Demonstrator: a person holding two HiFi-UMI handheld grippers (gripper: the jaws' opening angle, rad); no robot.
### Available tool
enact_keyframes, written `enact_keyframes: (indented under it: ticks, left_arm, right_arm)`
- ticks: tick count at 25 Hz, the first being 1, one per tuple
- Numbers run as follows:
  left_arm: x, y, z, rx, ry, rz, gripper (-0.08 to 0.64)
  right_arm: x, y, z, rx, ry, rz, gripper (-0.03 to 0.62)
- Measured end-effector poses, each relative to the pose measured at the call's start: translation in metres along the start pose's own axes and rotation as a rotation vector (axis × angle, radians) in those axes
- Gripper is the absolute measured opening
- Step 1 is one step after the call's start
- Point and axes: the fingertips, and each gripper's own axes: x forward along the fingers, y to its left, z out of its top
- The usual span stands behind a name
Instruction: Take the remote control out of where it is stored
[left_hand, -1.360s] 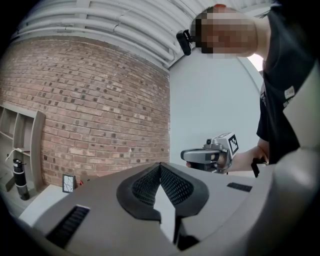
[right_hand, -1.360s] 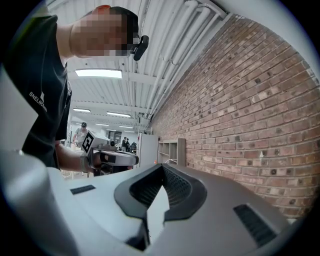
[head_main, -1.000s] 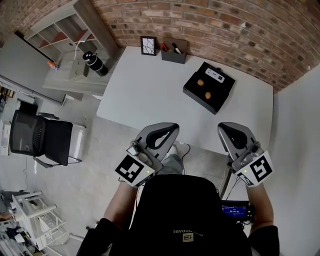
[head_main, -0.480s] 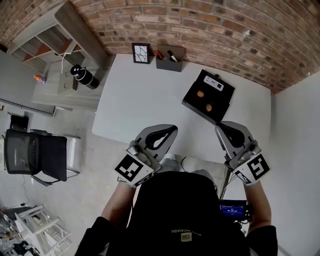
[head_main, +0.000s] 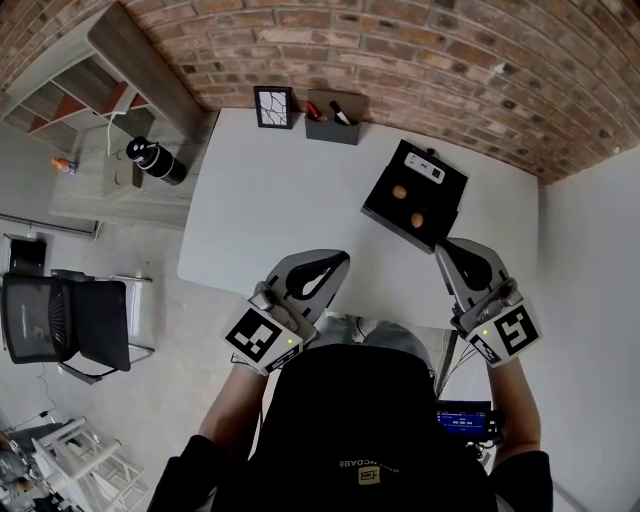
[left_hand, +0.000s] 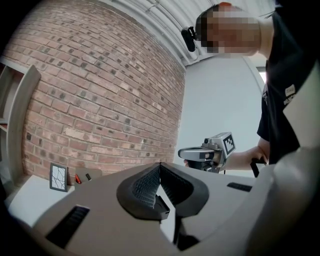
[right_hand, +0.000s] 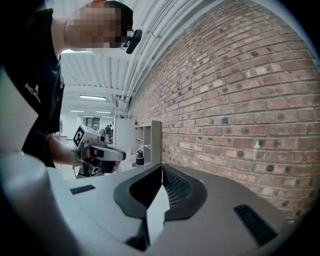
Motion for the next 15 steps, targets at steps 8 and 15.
enact_keyframes:
  ticks: [8, 15]
  left_arm:
    - [0.005, -0.003, -0.004, -0.046, 0.01, 0.015, 0.008]
    - [0.014, 0.002, -0.004, -0.086, -0.011, 0.068, 0.008]
  right_arm:
    - [0.005, -0.022, -0.008, 0.004, 0.046, -0.003, 0.006]
    - [0.016, -0.051, -0.013, -0.013, 0.075, 0.025, 0.006]
